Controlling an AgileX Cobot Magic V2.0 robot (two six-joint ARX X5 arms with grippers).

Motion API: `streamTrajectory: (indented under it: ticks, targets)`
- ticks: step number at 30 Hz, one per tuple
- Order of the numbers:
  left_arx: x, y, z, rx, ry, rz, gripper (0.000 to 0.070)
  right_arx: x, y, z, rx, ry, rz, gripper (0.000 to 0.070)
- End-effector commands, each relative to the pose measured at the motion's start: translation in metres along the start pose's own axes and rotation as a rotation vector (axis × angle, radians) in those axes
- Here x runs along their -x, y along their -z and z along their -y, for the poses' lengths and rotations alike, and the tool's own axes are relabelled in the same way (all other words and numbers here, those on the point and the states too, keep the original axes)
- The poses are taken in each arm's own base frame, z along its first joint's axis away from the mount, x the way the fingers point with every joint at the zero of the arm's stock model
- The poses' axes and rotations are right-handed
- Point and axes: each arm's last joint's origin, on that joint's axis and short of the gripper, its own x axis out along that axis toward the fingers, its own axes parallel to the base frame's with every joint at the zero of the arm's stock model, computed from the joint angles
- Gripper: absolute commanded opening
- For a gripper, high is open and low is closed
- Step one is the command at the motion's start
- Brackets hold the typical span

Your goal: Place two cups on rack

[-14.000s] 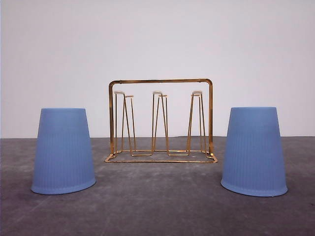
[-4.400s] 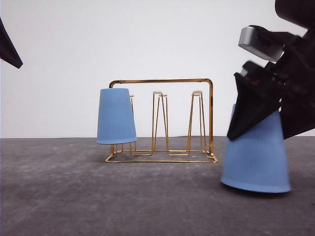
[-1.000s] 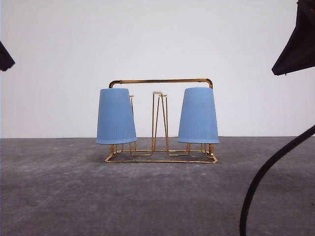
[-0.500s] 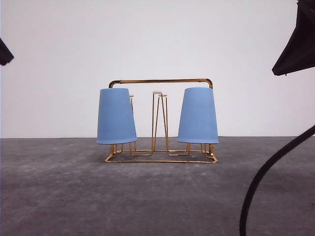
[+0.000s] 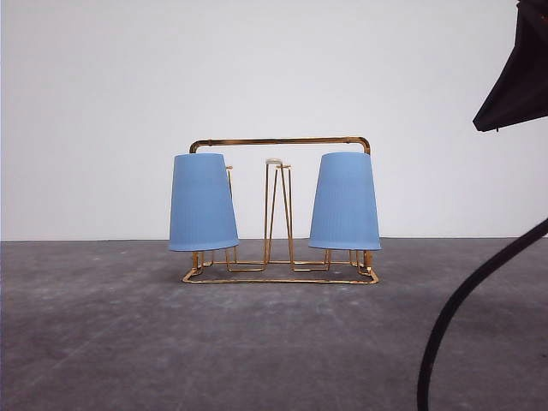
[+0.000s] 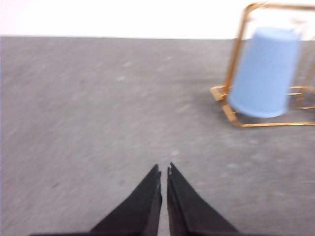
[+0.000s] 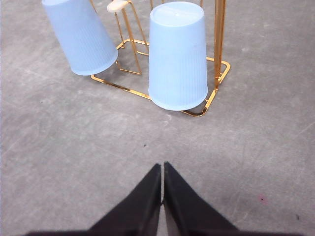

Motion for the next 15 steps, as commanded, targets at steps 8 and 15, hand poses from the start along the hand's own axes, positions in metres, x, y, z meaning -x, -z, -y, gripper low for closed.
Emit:
streamTrajectory:
  ticks: [8,15]
  targets:
    - [-0.010,0.022,-0.005,-0.019,-0.033,0.084,0.0000,0.000,-0.002,-0.001,0.000,-0.006,0.011,0.0005]
    - [-0.010,0.023,-0.004,-0.006,-0.121,0.076,0.0000,0.000,-0.002,-0.001,0.000,-0.006,0.011,0.0005]
